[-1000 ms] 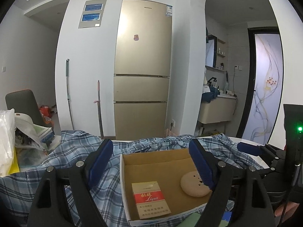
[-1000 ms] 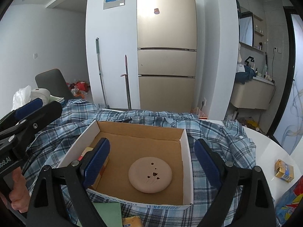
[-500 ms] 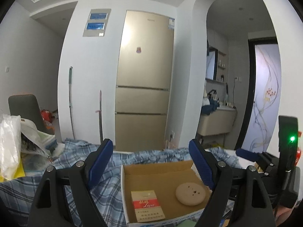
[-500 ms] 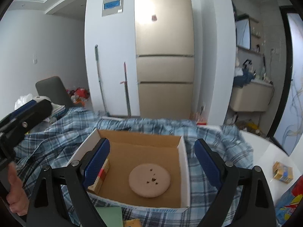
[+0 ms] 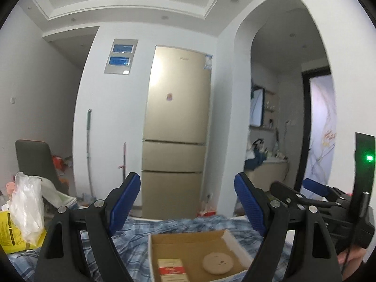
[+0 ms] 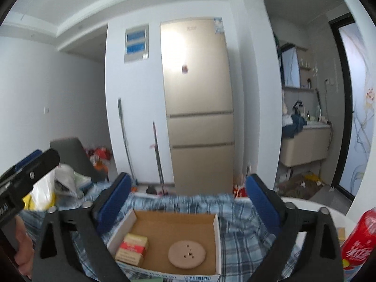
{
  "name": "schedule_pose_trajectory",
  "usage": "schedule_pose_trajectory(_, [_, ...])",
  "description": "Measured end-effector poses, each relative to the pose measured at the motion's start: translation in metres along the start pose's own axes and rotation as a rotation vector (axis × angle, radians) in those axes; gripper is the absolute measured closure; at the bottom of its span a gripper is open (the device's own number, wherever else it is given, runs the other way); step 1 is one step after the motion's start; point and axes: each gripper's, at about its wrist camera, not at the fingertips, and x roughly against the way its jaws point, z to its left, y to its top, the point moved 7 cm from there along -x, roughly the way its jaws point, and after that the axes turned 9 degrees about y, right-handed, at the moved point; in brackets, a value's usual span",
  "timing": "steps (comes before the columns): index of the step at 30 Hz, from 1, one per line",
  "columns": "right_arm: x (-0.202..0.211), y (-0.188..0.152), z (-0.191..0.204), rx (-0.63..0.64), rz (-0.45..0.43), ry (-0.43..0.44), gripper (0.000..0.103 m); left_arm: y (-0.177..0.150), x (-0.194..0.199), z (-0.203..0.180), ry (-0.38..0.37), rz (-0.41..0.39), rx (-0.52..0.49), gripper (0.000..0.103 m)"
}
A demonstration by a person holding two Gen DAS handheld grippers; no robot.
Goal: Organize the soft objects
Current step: 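Raise both open grippers away from the white box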
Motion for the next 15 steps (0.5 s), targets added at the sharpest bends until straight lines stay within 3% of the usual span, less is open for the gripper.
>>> schedule_pose_trajectory(4, [0.017,0.017,0.003,0.001,-0.026,0.003,0.0,0.014,0.026,-0.007,0.002,-0.052,-0.015,0.018])
schedule_pose_trajectory(8, [0.039,0.018,0.001,0.026,-0.04,-0.038,0.0,0.019,0.046,-0.006,-0.001,-0.08,-0.005,0.0])
schedule_pose_trajectory(15, [0.073,0.002,-0.002,0.03,-0.049,-0.031,0.0,-0.006,0.069,0.001,-0.023,-0.024,-0.02,0.0])
